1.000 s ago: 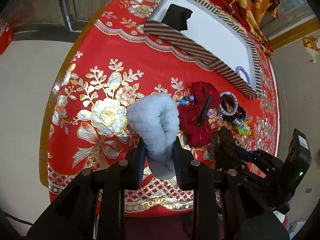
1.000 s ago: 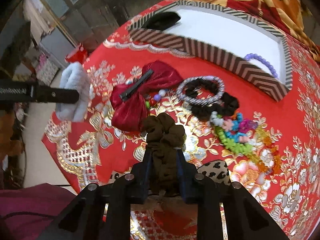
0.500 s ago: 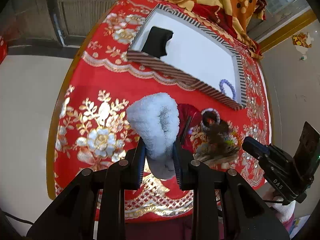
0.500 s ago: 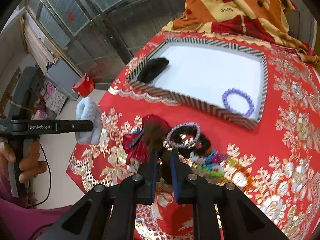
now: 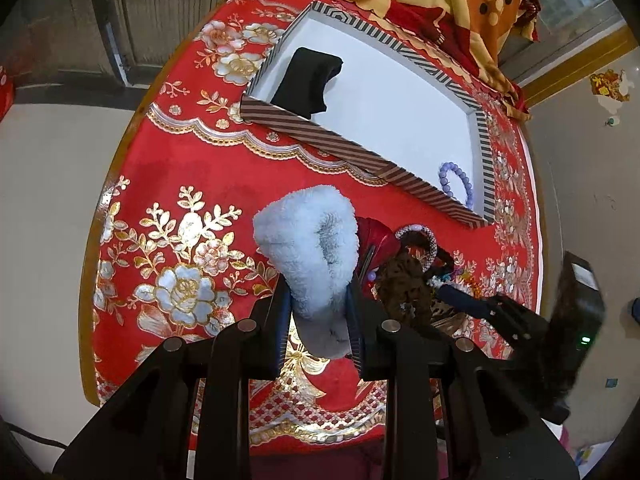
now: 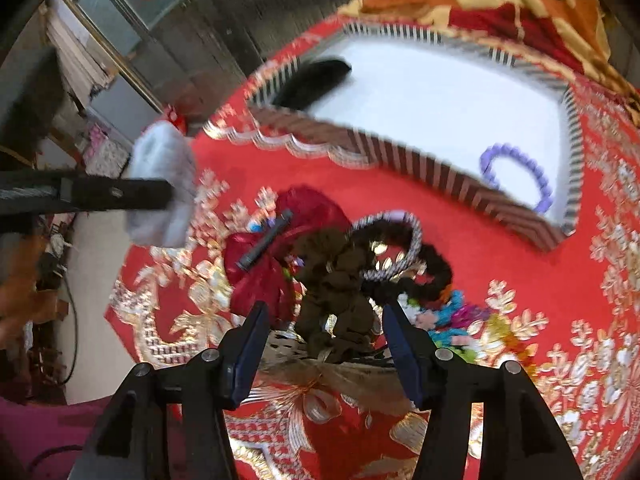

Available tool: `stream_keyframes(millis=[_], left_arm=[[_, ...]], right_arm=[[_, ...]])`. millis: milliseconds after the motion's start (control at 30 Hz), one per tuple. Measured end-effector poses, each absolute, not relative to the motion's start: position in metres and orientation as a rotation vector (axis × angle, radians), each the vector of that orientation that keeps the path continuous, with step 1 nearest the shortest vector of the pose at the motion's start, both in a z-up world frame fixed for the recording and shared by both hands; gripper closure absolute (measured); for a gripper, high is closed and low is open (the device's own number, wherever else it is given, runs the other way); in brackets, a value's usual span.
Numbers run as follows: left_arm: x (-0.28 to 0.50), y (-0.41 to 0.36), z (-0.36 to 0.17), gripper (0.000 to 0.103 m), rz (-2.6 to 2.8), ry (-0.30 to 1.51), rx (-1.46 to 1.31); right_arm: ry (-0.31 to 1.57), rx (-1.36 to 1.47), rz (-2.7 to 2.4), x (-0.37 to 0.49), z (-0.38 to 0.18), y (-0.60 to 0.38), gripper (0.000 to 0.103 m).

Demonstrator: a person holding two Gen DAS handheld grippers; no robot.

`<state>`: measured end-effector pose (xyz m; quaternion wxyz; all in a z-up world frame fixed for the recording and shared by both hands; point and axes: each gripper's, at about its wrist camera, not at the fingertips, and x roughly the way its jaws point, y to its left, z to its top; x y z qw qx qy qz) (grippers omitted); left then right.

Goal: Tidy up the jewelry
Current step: 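Grasp the brown scrunchie and leopard bow with the right gripper, then lift the brown scrunchie with the right gripper while the left holds the white scrunchie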

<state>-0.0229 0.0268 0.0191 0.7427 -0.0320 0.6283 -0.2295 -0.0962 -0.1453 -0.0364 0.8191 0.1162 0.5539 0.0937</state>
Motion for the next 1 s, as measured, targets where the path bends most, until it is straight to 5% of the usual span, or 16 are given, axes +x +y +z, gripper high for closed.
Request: stream_keyframes(millis=[100, 167, 300, 833, 1000], left_arm=[[-0.023, 0.028, 0.018, 0.079, -0.494, 1.382, -0.073], [-0.024, 0.029, 0.017, 0.079, -0.488, 1.384, -0.077], [-0.026, 0.031, 0.017, 0.079, -0.483, 1.383, -0.082], [-0.025, 0.016, 0.032, 0.079, -0.518, 1.345, -0.071], [-0.026, 0.012, 0.036, 0.079, -0.53, 1.335, -0.076]], right_arm=[[1.182, 0.246, 0.207, -0.09, -0.048, -0.139, 0.054], [1.188, 0.224, 0.211, -0.087, -0.054, -0.133, 0.074], [1.182, 0.219, 0.22, -0.091, -0.052, -0.133, 0.092], [0.999, 0.334, 0.22, -0.117, 0.035, -0.181, 0.098], [1.1, 0.256, 0.244, -0.113, 0.018, -0.169, 0.098]])
